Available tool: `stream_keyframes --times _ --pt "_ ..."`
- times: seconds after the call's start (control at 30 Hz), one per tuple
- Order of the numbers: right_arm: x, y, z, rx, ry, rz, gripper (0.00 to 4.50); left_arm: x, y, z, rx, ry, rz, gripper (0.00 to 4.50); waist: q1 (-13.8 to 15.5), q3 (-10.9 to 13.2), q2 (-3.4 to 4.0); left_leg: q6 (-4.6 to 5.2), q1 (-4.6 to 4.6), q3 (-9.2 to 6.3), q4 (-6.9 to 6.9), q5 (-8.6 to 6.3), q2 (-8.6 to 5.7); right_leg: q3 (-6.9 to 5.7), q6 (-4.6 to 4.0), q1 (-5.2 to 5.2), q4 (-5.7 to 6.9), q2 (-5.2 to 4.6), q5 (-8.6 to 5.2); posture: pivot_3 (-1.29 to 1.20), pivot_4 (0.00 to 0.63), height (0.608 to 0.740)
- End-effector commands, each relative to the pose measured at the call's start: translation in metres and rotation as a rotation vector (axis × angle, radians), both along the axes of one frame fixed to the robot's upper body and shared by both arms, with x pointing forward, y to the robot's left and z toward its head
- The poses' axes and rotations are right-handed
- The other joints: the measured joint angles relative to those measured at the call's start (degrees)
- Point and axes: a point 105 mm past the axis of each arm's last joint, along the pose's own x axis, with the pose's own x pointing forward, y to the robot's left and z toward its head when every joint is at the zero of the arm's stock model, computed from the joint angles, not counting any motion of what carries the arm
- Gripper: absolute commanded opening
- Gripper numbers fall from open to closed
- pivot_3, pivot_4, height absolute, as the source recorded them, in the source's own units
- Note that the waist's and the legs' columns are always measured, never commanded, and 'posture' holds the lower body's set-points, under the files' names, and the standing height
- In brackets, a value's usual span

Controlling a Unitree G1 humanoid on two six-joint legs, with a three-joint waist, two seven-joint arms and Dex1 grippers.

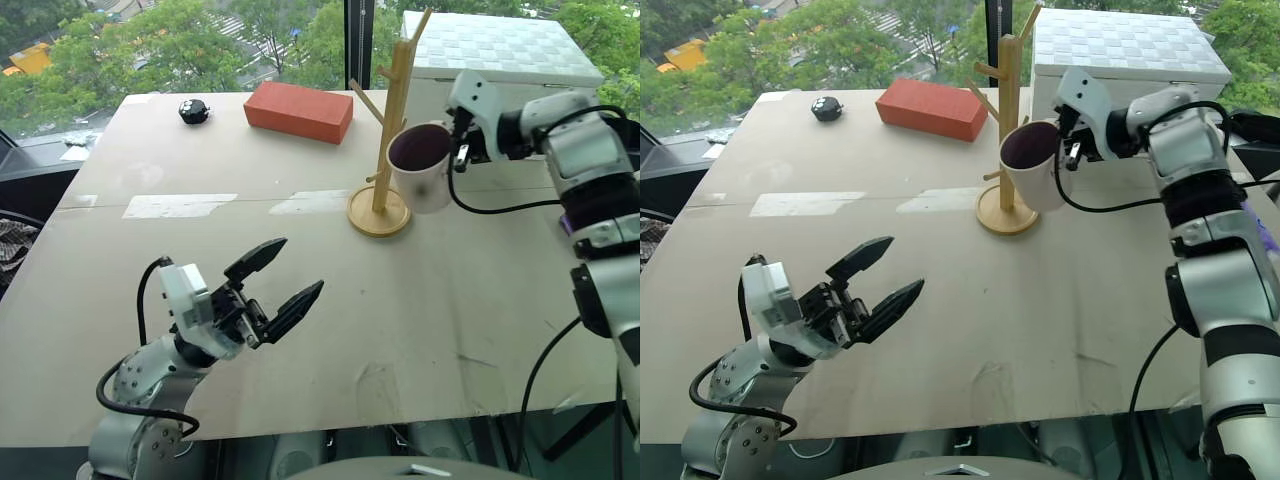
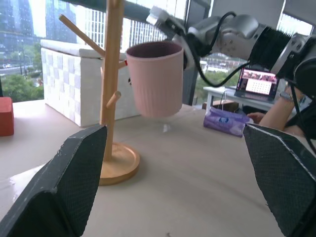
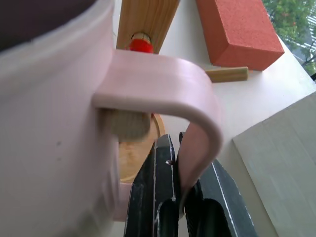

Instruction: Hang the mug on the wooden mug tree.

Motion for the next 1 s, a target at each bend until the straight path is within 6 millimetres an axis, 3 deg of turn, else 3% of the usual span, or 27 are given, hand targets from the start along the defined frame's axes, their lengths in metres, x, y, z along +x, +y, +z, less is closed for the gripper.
stream_keyframes --times 0.03,0.23,0.43,0.57,0.8,1.0 --pt "0.004 -0.001 0.011 0.0 -0.042 0.0 1.36 -0.011 0.005 0.018 -0.029 -0.092 -0.002 4.5 0.21 0.0 0.0 0.0 -0.02 -0.01 0.0 0.0 0.0 -0.01 0.0 0.0 -0.01 0.0 0.0 0.0 0.15 0.74" --pt "0.003 -0.019 0.026 0.051 -0.096 -0.048 4.15 -0.009 0.011 0.015 -0.025 -0.092 0.014 4.5 0.24 0.02 0.02 0.0 -0.06 0.03 0.0 0.0 -0.05 -0.03 0.0 0.0 -0.05 -0.09 0.0 0.0 0.15 0.74" --pt "-0.027 -0.059 0.031 0.132 -0.088 -0.085 4.15 0.006 0.005 -0.003 0.04 0.002 0.029 4.5 0.71 0.02 0.02 0.0 -0.07 -0.09 -0.02 0.0 -0.05 -0.14 0.0 0.02 -0.07 -0.09 -0.01 0.0 0.15 0.74" --pt "-0.065 -0.082 0.013 0.175 -0.091 -0.093 4.15 0.015 0.0 -0.02 0.115 0.093 0.015 4.5 1.23 0.02 0.01 0.0 -0.09 -0.09 -0.03 0.0 -0.04 -0.14 0.02 0.03 -0.07 -0.08 0.0 0.0 0.15 0.74" --pt "-0.13 -0.11 -0.06 0.29 -0.077 -0.307 4.15 0.022 0.004 -0.047 0.27 0.248 -0.027 4.5 1.64 -0.03 -0.06 -0.01 0.01 -0.13 -0.05 -0.01 0.03 -0.12 0.05 0.03 -0.01 0.01 -0.02 0.0 0.15 0.74" --pt "-0.172 -0.111 -0.105 0.351 -0.004 -0.435 4.15 0.026 0.015 -0.055 0.312 0.298 -0.051 4.5 1.48 0.06 0.13 -0.01 0.04 -0.03 0.01 -0.01 0.01 -0.02 0.28 0.04 -0.02 -0.02 -0.16 0.0 0.15 0.74"
